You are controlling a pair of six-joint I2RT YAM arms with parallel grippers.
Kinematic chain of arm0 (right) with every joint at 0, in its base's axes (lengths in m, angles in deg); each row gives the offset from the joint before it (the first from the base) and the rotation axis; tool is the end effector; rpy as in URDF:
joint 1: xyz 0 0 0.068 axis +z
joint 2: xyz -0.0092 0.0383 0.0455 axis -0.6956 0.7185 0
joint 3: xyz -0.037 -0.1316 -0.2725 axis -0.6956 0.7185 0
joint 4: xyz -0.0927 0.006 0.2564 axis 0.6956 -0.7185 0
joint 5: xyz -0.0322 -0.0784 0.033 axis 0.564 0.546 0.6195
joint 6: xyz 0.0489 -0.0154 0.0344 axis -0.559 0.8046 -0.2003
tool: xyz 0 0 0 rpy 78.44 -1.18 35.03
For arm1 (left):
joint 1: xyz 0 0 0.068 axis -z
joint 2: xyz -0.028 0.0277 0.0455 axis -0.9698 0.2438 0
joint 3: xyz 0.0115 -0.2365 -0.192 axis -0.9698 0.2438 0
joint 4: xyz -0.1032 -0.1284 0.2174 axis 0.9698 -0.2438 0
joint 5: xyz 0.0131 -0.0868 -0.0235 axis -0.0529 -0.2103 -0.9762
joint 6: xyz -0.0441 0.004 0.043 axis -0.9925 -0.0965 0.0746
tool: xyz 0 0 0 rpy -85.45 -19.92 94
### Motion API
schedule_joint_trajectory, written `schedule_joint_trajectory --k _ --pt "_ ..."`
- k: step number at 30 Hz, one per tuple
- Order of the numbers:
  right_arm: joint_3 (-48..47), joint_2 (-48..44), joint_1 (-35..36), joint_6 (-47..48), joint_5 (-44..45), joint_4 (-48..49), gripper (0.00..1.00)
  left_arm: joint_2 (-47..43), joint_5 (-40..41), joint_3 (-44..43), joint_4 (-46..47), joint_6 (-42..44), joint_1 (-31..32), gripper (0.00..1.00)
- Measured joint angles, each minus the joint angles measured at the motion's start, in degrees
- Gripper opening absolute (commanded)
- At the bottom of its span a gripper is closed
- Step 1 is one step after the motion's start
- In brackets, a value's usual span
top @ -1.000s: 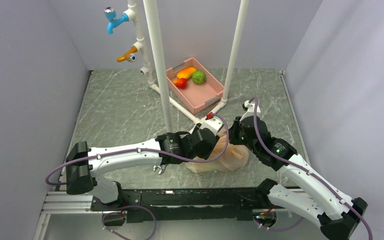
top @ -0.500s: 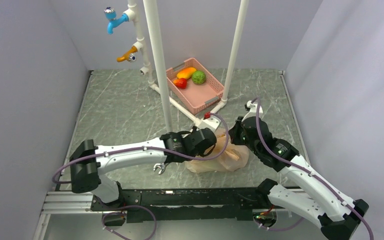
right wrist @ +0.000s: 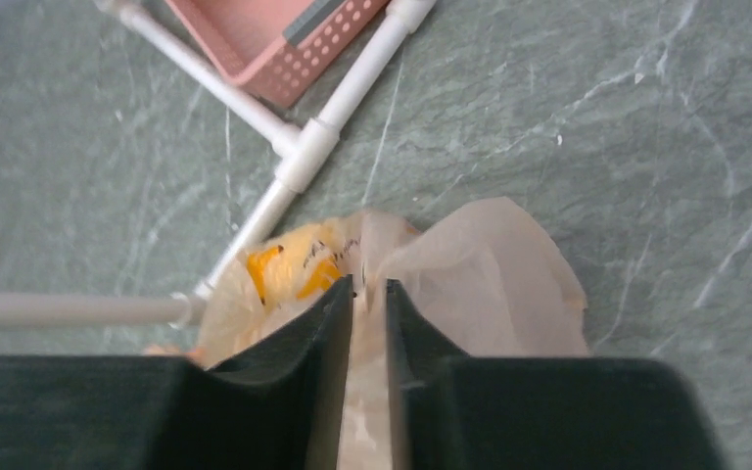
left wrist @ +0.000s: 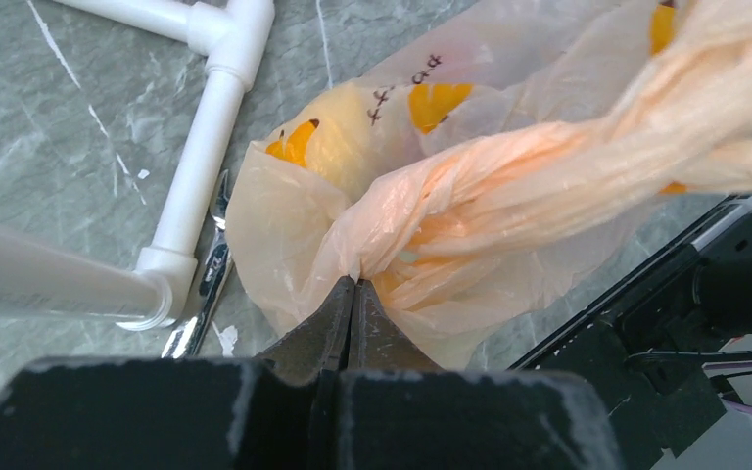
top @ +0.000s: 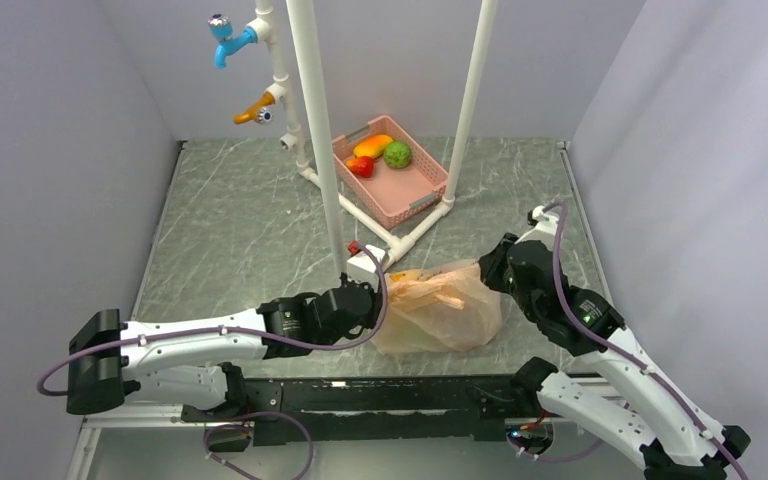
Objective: Take the fake fruits out of the plastic bag
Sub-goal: Untie the plastic bag at the center of the board.
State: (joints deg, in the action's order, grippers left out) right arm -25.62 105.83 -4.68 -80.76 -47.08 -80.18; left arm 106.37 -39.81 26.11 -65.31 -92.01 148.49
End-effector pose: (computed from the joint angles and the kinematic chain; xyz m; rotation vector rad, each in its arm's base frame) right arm 0.1142 0.0653 0.3454 0.3454 2.0493 0.3590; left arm 0.1000 -0.2409 0.2909 0.3842 2.0429 -0.6127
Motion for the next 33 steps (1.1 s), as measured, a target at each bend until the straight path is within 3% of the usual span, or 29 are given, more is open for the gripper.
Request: schedule_joint_trajectory --k 2,5,9,11,12,17,22,25,33 --pt "-0.6 0.0 0.0 1.7 -1.6 -0.7 0.47 0.3 -0.5 -0.1 0.7 0.0 0.0 0.00" --pt "-3.4 0.2 0.0 4.9 -3.9 -2.6 0.63 0.5 -0.9 -0.1 1.8 0.0 0.0 0.00" --pt "-11.7 1.6 -0.1 9.2 -6.8 -5.8 0.69 0.5 -1.2 -0.1 2.9 -0.2 0.0 0.00" --pt "-16.2 3.0 -0.2 12.0 -10.4 -6.2 0.81 0.5 -1.2 -0.1 2.8 -0.4 0.0 0.00" --pt "-17.7 4.0 -0.2 13.6 -13.9 -5.8 0.82 0.5 -1.2 -0.1 2.8 -0.4 0.0 0.00" --pt "-17.4 9.0 3.0 16.7 -20.5 -6.4 0.81 0.5 -1.2 -0.1 2.6 -0.5 0.0 0.00" --pt "-17.4 14.1 13.4 15.6 -12.6 -10.1 0.81 0.5 -1.3 -0.1 2.6 -0.6 0.0 0.00" --pt "-17.5 15.7 19.6 14.4 -7.7 -12.1 0.71 0.5 -1.3 -0.1 2.5 -0.6 0.0 0.00" --pt "-17.5 19.5 22.5 10.6 3.4 -17.7 0.56 0.5 -1.3 -0.1 2.5 -0.6 0.0 0.00"
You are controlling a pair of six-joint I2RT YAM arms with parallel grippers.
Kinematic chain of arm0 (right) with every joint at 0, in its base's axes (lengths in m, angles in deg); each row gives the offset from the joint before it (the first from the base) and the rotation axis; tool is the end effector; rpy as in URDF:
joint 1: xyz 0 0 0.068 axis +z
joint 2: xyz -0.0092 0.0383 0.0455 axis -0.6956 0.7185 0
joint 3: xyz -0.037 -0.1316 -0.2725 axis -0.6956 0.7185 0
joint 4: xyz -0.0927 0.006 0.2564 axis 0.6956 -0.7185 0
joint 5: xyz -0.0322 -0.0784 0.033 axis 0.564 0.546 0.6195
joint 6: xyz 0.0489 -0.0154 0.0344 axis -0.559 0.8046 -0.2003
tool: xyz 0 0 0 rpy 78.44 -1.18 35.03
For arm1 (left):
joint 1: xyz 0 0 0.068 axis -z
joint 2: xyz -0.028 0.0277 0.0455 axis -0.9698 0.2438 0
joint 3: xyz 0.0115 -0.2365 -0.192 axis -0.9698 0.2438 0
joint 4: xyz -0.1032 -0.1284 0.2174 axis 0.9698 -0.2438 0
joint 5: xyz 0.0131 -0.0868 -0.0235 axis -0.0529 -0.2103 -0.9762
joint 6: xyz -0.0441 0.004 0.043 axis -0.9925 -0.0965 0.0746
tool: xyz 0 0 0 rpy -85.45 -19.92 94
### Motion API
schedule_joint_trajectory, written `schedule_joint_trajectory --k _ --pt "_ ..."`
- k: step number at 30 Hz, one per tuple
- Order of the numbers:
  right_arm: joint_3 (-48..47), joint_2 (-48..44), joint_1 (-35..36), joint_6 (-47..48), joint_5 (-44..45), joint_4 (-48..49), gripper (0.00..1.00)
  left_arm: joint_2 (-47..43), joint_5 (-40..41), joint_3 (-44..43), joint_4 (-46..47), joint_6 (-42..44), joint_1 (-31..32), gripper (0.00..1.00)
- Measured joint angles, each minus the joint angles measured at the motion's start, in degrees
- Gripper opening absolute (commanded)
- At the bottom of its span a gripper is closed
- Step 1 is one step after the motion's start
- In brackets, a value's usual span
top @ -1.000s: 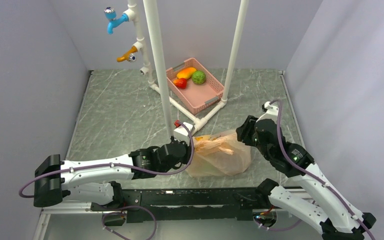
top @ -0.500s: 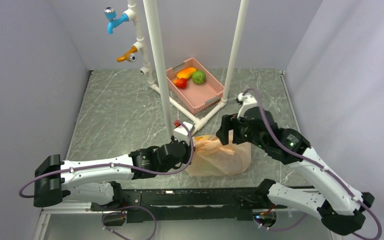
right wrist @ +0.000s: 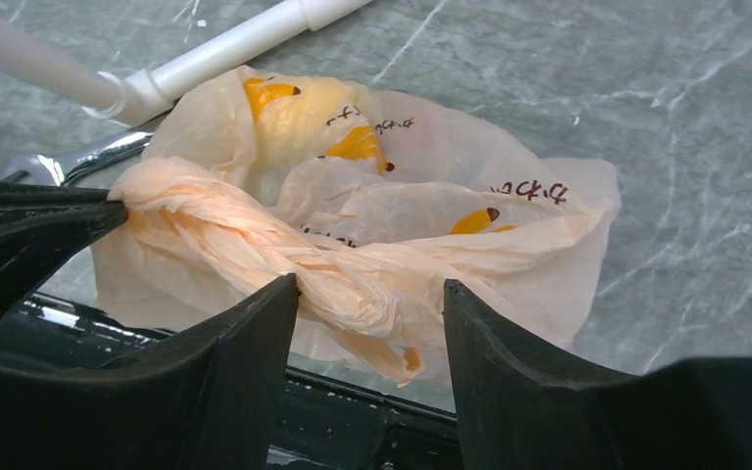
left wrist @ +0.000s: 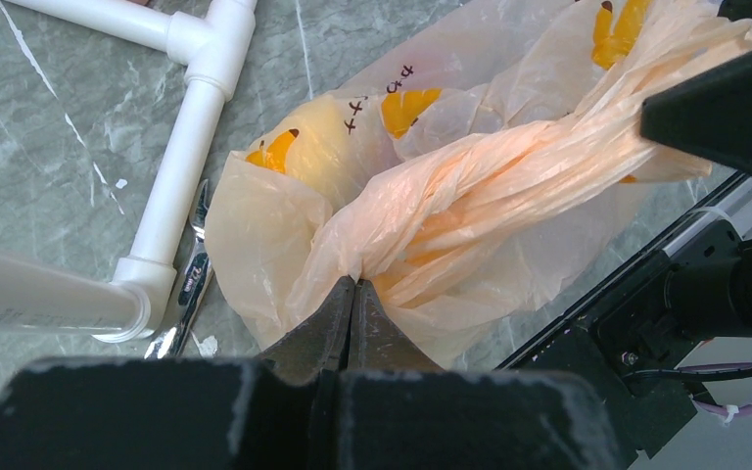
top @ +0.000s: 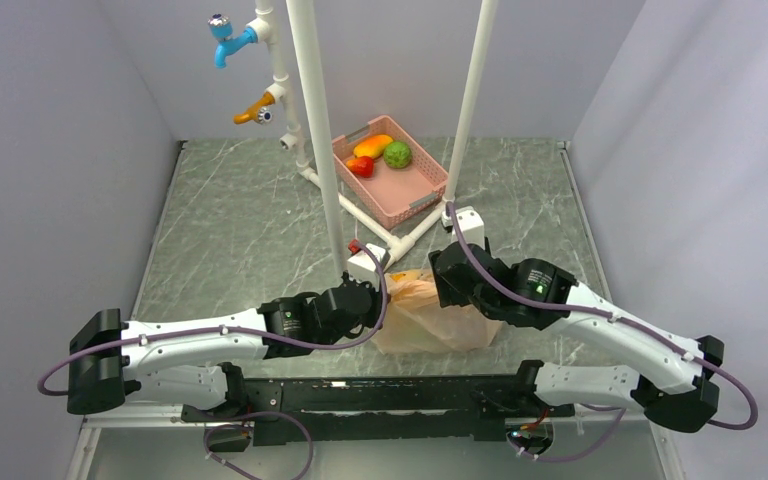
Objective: Take the fake fruits out of the plastic bag
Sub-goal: Untie the plastic bag at the center of the board.
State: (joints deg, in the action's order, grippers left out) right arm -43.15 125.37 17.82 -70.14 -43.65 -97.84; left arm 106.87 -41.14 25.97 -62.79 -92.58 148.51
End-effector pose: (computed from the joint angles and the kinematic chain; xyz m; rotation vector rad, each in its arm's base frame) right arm 0.1074 0.1492 0.3748 -0.3727 2.2779 0.1394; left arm 0.1004 -0.2457 0.2938 0.3727 2.0287 -0.6705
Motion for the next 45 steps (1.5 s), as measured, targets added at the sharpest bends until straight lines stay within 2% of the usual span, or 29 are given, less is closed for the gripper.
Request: schedule_joint_trajectory --k 2,5,8,11,15,17,21,22,26,27,33,34,35,37,42,45 --pt "0.0 0.1 0.2 -0.4 1.6 -0.6 0.47 0.0 0.0 0.0 0.0 0.0 0.0 0.00" --pt "0.0 -0.5 0.2 -0.5 3.0 -0.7 0.20 0.0 0.0 0.0 0.0 -0.2 0.0 0.00" --pt "0.0 -2.4 0.3 -1.2 4.4 -0.7 0.02 0.0 0.0 0.0 0.0 -0.5 0.0 0.00" --pt "0.2 -6.1 0.3 -3.3 7.6 -0.7 0.00 -0.4 0.1 0.0 0.0 -1.0 0.0 0.00" --pt "0.9 -13.6 0.3 -11.7 13.9 -1.4 0.00 -1.5 -0.1 0.2 0.5 -1.6 0.0 0.00" --pt "3.8 -20.6 0.4 -14.4 15.4 0.9 0.00 -2.0 -0.8 0.4 1.5 -2.1 -0.1 0.00" --pt "9.4 -33.2 0.3 -13.7 15.8 7.3 0.00 -2.4 -3.0 0.6 1.7 -2.5 -0.5 0.00" --pt "9.8 -34.2 0.3 -13.3 15.8 8.2 0.00 -2.4 -3.6 0.6 1.8 -2.6 -0.6 0.05" --pt "9.8 -32.7 0.3 -12.9 15.9 9.6 0.00 -3.0 -5.8 0.6 1.6 -2.2 -0.8 0.42" --pt "9.8 -31.9 0.3 -12.8 15.9 9.7 0.00 -3.3 -6.4 0.5 1.7 -2.2 -0.8 0.48" --pt "10.7 -30.3 0.3 -11.2 14.3 10.9 0.00 -3.8 -9.6 -4.6 -1.1 1.0 -0.8 0.74" --pt "10.8 -30.3 0.3 -10.9 14.2 11.0 0.00 -3.6 -9.9 -6.8 -2.2 2.3 -0.8 0.81" --pt "10.8 -30.3 0.3 -10.7 14.1 11.1 0.00 -3.1 -10.4 -9.2 -3.1 3.8 -0.8 0.95" --pt "10.8 -30.3 0.3 -10.2 13.8 11.5 0.00 -1.7 -11.4 -14.6 -5.0 7.4 -0.9 0.99" --pt "10.8 -30.3 0.3 -9.1 12.8 12.2 0.00 5.6 -15.3 -28.2 -11.2 15.4 -3.0 0.98" --pt "10.8 -30.3 0.3 -8.5 12.6 12.3 0.00 9.8 -18.6 -32.4 -13.9 17.7 -5.9 0.96"
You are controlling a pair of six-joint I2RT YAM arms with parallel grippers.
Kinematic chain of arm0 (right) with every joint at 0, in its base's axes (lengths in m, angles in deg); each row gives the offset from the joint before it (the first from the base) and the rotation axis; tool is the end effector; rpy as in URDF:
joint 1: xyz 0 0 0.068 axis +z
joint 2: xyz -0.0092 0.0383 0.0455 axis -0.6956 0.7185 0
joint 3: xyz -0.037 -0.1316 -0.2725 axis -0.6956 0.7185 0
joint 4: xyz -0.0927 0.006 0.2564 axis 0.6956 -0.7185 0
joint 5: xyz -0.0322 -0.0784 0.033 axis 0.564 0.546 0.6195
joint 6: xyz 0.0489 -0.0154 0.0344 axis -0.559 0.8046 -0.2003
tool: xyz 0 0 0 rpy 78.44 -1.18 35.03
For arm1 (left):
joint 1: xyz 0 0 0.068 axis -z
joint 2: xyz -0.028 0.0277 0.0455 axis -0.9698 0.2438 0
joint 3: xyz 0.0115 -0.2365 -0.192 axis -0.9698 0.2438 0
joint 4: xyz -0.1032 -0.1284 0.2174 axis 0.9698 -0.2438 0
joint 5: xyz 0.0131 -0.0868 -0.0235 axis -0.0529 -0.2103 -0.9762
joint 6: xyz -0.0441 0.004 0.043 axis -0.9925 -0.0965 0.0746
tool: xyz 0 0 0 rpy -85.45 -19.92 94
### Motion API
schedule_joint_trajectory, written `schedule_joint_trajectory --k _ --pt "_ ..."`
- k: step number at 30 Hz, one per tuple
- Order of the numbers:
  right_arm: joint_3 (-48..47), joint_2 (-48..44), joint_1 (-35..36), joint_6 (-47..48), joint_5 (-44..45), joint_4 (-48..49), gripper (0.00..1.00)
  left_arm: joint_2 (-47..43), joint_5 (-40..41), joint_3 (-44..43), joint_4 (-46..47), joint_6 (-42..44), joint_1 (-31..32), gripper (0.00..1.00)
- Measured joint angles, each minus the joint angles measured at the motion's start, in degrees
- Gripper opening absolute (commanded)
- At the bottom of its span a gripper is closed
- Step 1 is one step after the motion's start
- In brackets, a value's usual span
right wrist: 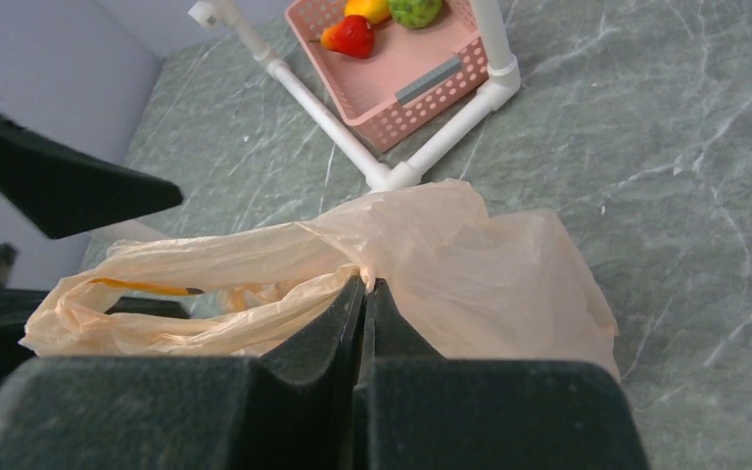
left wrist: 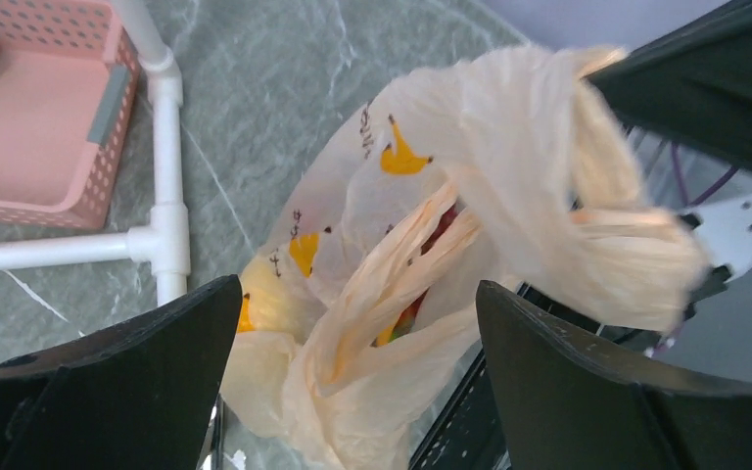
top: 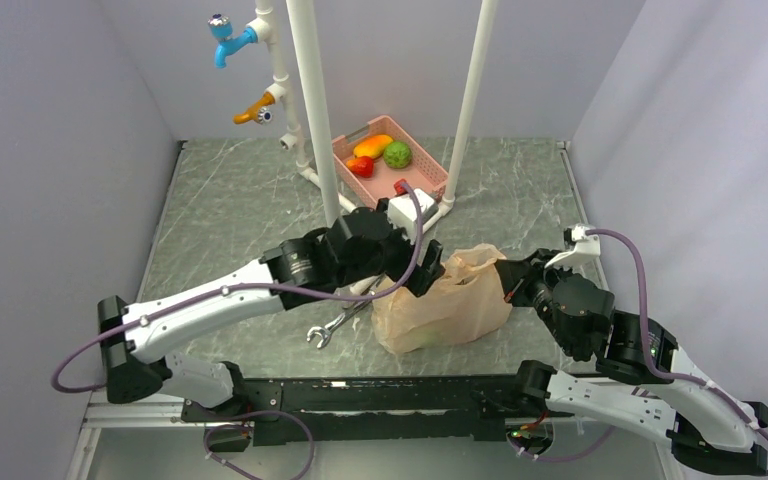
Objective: Take the fake fruits out of the plastic bag
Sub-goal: Untie the plastic bag at the center of the board.
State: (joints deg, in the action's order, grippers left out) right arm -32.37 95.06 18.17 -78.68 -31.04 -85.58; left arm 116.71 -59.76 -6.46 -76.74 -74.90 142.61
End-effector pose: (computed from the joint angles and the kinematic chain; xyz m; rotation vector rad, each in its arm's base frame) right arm 0.0564 0.0372 0.3916 0.1637 1.8431 0.5248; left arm 0.1336 -0.2899 0.4274 0.7280 1.8533 -0.8023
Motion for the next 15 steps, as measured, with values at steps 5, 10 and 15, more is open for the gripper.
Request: schedule_joint_trajectory --k 5,10,15 --pt "0.0 -0.3 0.0 0.5 -0.1 0.0 0.00 3.7 -7.8 -0.4 -2.0 2.9 -2.8 0.99" --pt "0.0 -0.9 0.0 0.9 -0.2 0.0 0.00 5.9 -10.7 -0.4 -2.0 3.5 -2.8 0.94" --pt "0.0 -0.9 0.0 1.3 -0.7 0.5 0.00 9.4 -11.3 -0.5 -1.2 3.1 -3.0 0.76"
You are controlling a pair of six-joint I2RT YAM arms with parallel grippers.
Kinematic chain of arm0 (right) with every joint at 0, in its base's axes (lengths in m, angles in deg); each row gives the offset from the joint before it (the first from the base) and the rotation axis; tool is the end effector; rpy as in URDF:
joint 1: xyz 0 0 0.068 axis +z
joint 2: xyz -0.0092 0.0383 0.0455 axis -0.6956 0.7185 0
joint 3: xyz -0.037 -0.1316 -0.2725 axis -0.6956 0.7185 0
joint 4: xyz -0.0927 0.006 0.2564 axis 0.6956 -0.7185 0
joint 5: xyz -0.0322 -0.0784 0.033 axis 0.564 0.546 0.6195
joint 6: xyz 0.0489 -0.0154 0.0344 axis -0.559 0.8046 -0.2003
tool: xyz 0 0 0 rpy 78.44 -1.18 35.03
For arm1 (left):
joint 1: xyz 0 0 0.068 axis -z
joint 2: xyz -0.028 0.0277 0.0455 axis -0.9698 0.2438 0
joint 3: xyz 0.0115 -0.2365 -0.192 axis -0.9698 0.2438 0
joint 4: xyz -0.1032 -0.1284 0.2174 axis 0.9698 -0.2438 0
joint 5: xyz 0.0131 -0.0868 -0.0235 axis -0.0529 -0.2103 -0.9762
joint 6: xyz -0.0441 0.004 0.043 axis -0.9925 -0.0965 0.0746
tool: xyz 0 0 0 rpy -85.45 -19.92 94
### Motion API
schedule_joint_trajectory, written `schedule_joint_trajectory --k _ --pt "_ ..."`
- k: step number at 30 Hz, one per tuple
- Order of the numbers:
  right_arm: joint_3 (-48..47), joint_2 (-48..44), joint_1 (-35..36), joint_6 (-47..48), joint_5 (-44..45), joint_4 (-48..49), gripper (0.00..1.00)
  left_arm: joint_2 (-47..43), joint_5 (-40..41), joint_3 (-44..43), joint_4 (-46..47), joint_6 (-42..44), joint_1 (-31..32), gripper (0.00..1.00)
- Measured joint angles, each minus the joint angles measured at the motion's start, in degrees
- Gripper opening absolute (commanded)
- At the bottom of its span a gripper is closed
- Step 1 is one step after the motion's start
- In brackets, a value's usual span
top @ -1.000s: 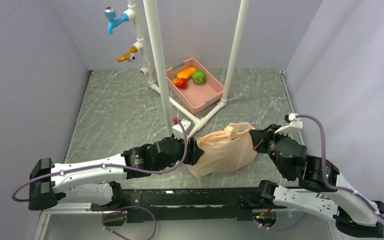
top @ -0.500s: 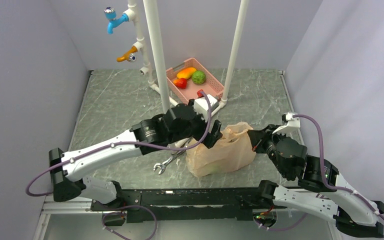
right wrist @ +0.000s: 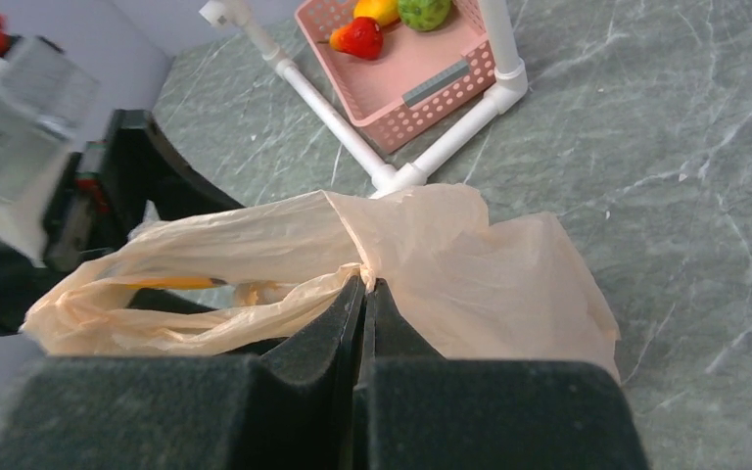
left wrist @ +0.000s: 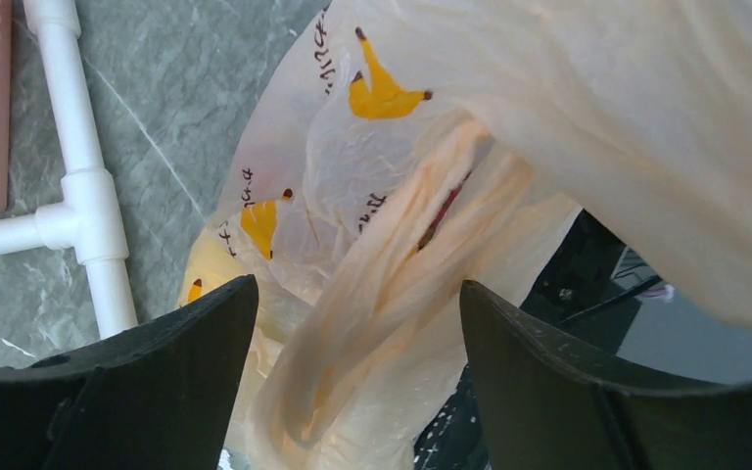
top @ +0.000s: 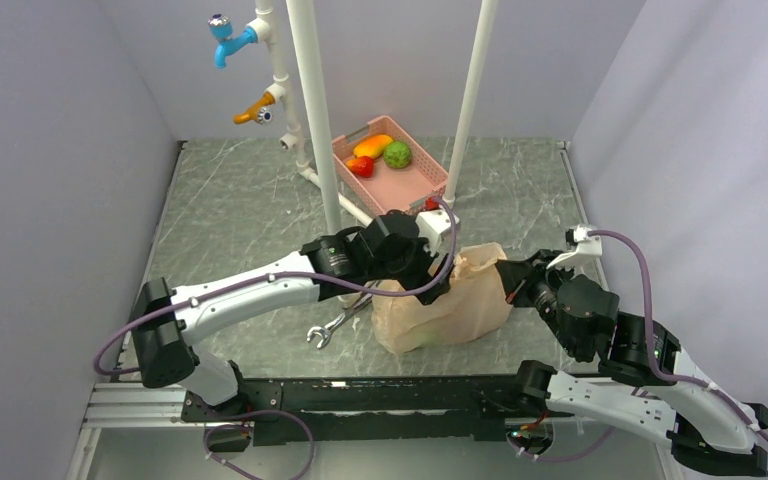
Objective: Take the fake fruits out of the plastic bag
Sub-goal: Untie the plastic bag at the center of the board.
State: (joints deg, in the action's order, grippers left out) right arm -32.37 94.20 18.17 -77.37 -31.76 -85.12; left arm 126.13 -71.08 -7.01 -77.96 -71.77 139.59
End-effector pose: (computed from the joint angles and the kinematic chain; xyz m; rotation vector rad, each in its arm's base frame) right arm 0.0543 0.0343 0.3929 0.1447 1.8326 0.5377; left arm 0.1613 -0.3287 0.3751 0.9444 1.9862 -0.8165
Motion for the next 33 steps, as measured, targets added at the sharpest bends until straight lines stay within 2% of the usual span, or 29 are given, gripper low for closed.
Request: schedule_joint_trajectory --k 2,5,8,11,14,18,21,25,27,30,32,33 --pt "0.0 0.0 0.0 0.2 -0.3 0.1 0.00 1.4 0.2 0.0 0.0 -0.6 0.0 0.76" --pt "0.0 0.0 0.0 0.4 -0.7 0.6 0.00 2.1 0.4 0.0 0.1 -1.1 -0.1 0.90" --pt "0.0 0.0 0.0 0.7 -1.0 0.9 0.00 1.1 0.6 0.4 0.9 -2.0 -0.2 0.93" --pt "0.0 0.0 0.0 1.0 -1.6 1.2 0.00 -2.2 1.4 3.1 2.2 -2.9 -0.4 0.89" --pt "0.0 0.2 0.0 1.3 -2.0 1.2 0.00 -5.6 2.3 4.9 2.2 -3.9 -0.7 0.77" --pt "-0.2 1.2 0.0 1.2 -2.1 1.2 0.00 -6.5 2.6 4.1 2.2 -4.6 -1.0 0.75" --pt "-0.6 1.7 0.0 0.9 -2.5 1.2 0.00 -4.5 2.5 2.2 1.8 -4.6 -1.2 0.72" --pt "-0.6 1.6 0.0 0.3 -3.0 1.4 0.00 -1.3 1.9 0.5 1.1 -4.6 -1.1 0.72" --pt "-0.6 1.4 0.0 0.1 -3.0 1.5 0.00 0.3 1.4 0.2 0.9 -4.5 -1.1 0.64" --pt "-0.6 1.2 0.0 -0.7 -2.8 1.4 0.00 2.0 0.5 0.0 0.3 -4.0 -1.1 0.34" --pt "-0.6 1.2 0.0 -1.5 -2.3 1.0 0.00 2.5 0.6 0.0 -0.5 -4.0 -1.1 0.26" --pt "-0.6 1.3 0.0 -2.1 -1.9 0.6 0.00 2.5 0.9 0.0 -1.0 -3.7 -1.1 0.17"
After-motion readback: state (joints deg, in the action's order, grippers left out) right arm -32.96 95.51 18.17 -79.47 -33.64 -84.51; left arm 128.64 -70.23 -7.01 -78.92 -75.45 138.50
